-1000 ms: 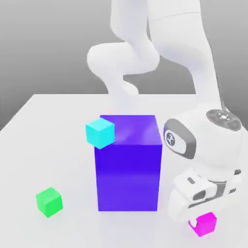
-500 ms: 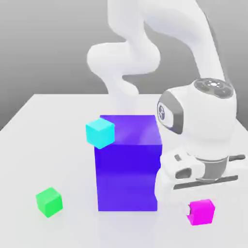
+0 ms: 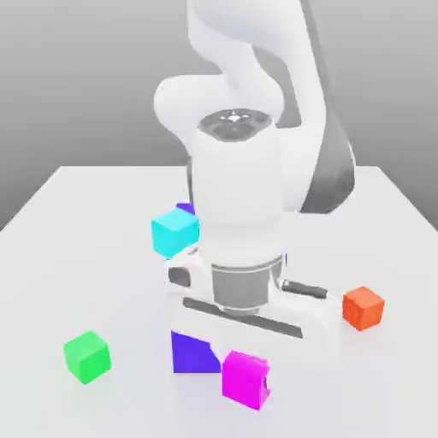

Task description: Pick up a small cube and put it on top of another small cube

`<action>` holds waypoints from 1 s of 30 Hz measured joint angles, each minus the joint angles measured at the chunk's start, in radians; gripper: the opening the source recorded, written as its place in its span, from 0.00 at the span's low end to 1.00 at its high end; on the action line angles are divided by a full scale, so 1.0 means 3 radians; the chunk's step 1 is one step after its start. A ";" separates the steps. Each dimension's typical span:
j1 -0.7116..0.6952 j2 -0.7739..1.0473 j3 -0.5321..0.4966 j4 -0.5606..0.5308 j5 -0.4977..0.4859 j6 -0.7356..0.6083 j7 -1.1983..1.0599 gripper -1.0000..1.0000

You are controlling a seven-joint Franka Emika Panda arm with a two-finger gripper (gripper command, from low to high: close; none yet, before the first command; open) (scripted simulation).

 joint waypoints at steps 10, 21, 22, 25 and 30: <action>-0.0412 -0.0277 -0.0408 -0.0302 -0.0073 -0.0077 0.1207 0.00; -0.1073 -0.0501 -0.0657 -0.0680 -0.0431 -0.0123 0.2703 0.00; -0.1166 -0.0475 -0.0645 -0.0691 -0.0439 -0.0092 0.2743 0.00; -0.1156 -0.0341 -0.0551 -0.0688 -0.0419 0.0042 0.2760 0.00; -0.1168 -0.0039 -0.0505 -0.0677 -0.0307 0.0326 0.2685 0.00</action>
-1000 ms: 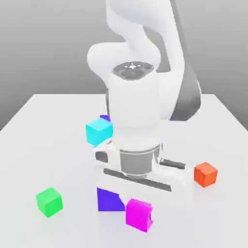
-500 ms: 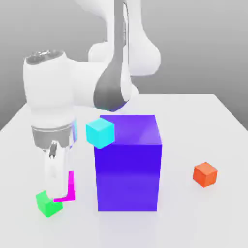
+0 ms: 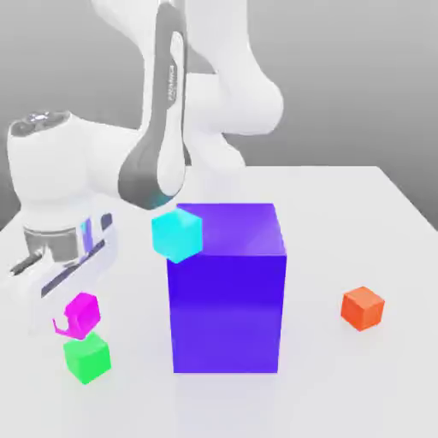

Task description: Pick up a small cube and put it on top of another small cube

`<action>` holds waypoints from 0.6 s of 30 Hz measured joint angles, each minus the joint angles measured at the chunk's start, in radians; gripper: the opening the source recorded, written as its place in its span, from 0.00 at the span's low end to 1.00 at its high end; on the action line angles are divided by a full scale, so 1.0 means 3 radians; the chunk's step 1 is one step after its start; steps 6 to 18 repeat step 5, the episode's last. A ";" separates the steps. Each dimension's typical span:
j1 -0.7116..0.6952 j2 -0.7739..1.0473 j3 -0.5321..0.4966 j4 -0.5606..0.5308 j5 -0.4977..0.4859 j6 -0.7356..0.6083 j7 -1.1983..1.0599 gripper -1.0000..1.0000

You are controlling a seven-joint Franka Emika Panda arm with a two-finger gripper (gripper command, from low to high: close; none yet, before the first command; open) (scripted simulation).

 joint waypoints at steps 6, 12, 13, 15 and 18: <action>-0.0027 0.0181 0.0052 -0.0003 0.0076 0.0166 -0.0058 1.00; -0.0027 0.0181 0.0052 -0.0003 0.0076 0.0166 -0.0058 1.00; -0.0027 0.0181 0.0052 -0.0003 0.0076 0.0166 -0.0058 1.00; -0.0027 0.0181 0.0052 -0.0003 0.0076 0.0166 -0.0058 1.00; -0.0027 0.0181 0.0052 -0.0003 0.0076 0.0166 -0.0058 1.00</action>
